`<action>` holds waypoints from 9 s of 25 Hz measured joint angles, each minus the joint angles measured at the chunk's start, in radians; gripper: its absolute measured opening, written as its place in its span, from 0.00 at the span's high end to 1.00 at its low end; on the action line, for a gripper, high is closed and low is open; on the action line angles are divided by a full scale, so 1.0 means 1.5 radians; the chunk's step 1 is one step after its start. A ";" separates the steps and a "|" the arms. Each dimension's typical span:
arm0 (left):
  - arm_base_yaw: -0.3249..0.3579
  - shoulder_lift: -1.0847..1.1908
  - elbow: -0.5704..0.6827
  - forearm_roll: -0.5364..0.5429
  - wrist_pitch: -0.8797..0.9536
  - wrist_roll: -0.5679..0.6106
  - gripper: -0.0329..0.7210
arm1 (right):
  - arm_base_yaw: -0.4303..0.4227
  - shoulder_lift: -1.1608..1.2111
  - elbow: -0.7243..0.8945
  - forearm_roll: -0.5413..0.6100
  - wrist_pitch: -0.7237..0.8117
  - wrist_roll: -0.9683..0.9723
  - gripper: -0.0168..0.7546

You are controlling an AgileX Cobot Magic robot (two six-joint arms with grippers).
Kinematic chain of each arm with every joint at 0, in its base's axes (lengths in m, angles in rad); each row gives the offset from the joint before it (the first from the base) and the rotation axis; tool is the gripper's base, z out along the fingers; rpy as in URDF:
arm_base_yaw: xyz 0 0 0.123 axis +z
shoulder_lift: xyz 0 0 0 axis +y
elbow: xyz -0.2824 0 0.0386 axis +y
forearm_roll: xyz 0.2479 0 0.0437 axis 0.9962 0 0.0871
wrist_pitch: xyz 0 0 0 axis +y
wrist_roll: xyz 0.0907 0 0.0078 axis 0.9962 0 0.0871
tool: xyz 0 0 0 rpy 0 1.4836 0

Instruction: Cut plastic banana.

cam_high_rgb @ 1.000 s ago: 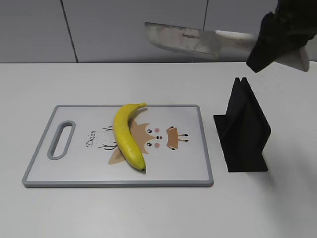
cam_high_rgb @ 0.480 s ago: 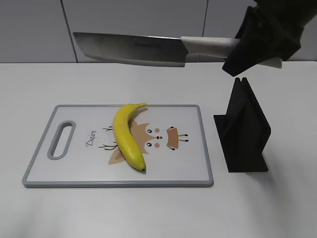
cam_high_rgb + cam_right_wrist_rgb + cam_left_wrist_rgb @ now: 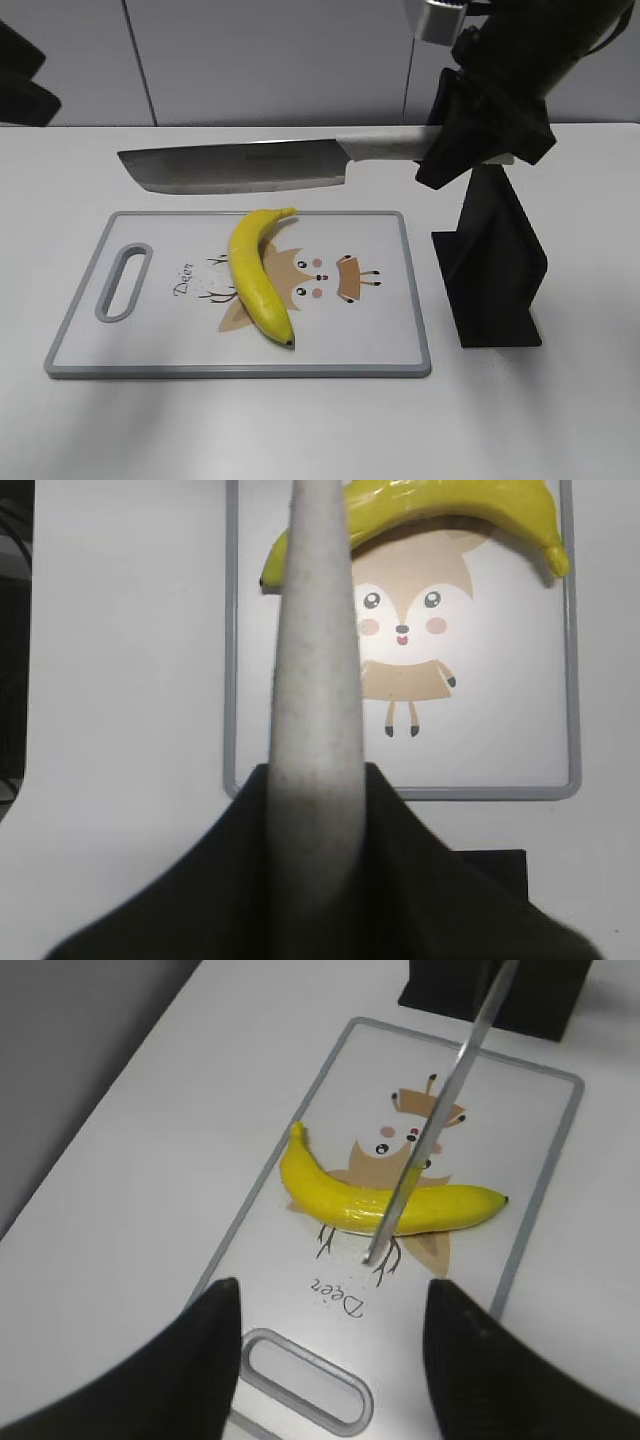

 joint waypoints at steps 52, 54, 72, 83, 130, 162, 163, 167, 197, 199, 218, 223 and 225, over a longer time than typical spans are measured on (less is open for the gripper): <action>-0.153 0.444 -0.081 0.123 -0.140 0.041 0.95 | 0.003 0.331 -0.106 0.004 -0.079 -0.040 0.74; -0.153 0.444 -0.081 0.120 -0.141 0.042 0.95 | 0.003 0.333 -0.107 -0.001 -0.083 -0.042 0.74; -0.154 0.353 -0.077 0.117 -0.150 0.042 0.95 | 0.005 0.249 -0.110 -0.018 -0.075 0.007 0.72; -0.154 0.291 -0.073 0.102 -0.131 0.033 0.57 | 0.004 0.214 -0.109 -0.034 -0.045 0.036 0.75; -0.153 -0.304 0.127 0.579 0.090 -0.918 0.19 | 0.003 -0.206 0.153 -0.222 -0.115 0.882 0.75; -0.153 -0.848 0.425 0.488 0.056 -0.902 0.19 | 0.003 -0.206 0.323 -0.332 -0.272 1.075 0.75; -0.153 -0.848 0.427 0.491 0.054 -0.902 0.19 | 0.003 -0.202 0.323 -0.332 -0.272 1.075 0.75; -0.153 -0.848 0.428 0.495 0.049 -0.902 0.19 | 0.003 -0.195 0.324 -0.333 -0.280 1.078 0.75; -0.153 -0.848 0.428 0.498 0.045 -0.902 0.20 | 0.003 -0.127 0.323 -0.294 -0.265 1.074 0.62; -0.153 -0.848 0.428 0.498 0.045 -0.902 0.20 | 0.003 -0.120 0.326 -0.287 -0.248 1.071 0.44; -0.068 -0.848 0.428 0.498 0.045 -0.902 0.20 | 0.003 -0.357 0.328 -0.265 -0.169 0.909 0.21; -0.012 -0.848 0.428 0.498 0.045 -0.902 0.20 | 0.003 -0.475 0.387 -0.264 -0.148 0.886 0.23; 0.001 -0.848 0.428 0.498 0.045 -0.902 0.20 | 0.003 -0.521 0.421 -0.264 -0.147 0.878 0.23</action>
